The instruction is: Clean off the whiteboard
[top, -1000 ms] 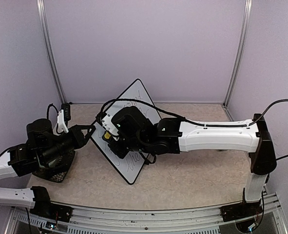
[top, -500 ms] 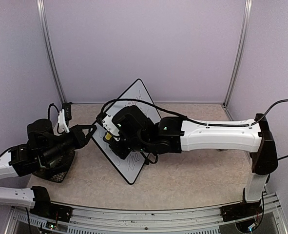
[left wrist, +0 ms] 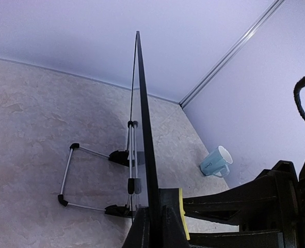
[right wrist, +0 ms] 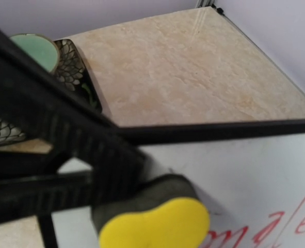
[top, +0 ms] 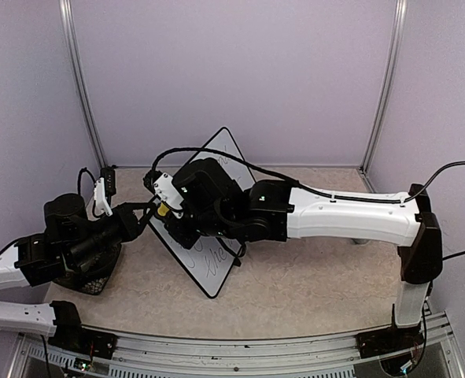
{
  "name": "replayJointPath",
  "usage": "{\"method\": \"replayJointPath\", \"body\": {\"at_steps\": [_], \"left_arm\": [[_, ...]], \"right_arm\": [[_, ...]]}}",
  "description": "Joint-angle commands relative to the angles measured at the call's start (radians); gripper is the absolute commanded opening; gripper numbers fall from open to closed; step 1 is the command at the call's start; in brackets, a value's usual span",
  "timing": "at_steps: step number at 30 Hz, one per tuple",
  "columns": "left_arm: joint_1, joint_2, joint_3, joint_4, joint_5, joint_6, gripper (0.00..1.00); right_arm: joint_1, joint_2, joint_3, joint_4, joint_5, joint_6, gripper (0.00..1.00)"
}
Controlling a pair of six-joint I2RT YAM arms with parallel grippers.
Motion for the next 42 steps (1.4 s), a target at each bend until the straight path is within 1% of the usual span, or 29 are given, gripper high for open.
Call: {"method": "replayJointPath", "body": {"at_steps": [1,6,17,22,34,38,42], "left_arm": [[-0.015,-0.004,-0.003,0.083,0.037,-0.037,0.0],[-0.015,-0.002,0.002,0.088,0.04,-0.033,0.0],[-0.016,-0.002,0.006,0.088,0.038,-0.035,0.0],[-0.019,-0.004,0.007,0.09,0.034,-0.037,0.0],[-0.029,-0.006,0.003,0.089,0.027,-0.039,0.0],[-0.029,-0.01,0.001,0.087,0.021,-0.039,0.0],[-0.029,-0.012,0.001,0.086,0.02,-0.037,0.0]], "right_arm": [[0.02,0.005,-0.058,-0.028,-0.013,0.013,0.0],[0.021,-0.028,-0.139,-0.027,-0.015,0.035,0.0],[0.021,-0.079,-0.256,-0.021,-0.039,0.068,0.0],[0.029,-0.079,-0.24,-0.009,-0.042,0.058,0.0],[0.051,-0.074,-0.124,0.031,0.0,0.005,0.0],[0.054,-0.065,-0.125,0.025,0.003,0.002,0.0],[0.055,-0.056,-0.169,0.008,0.002,0.02,0.0]]}}
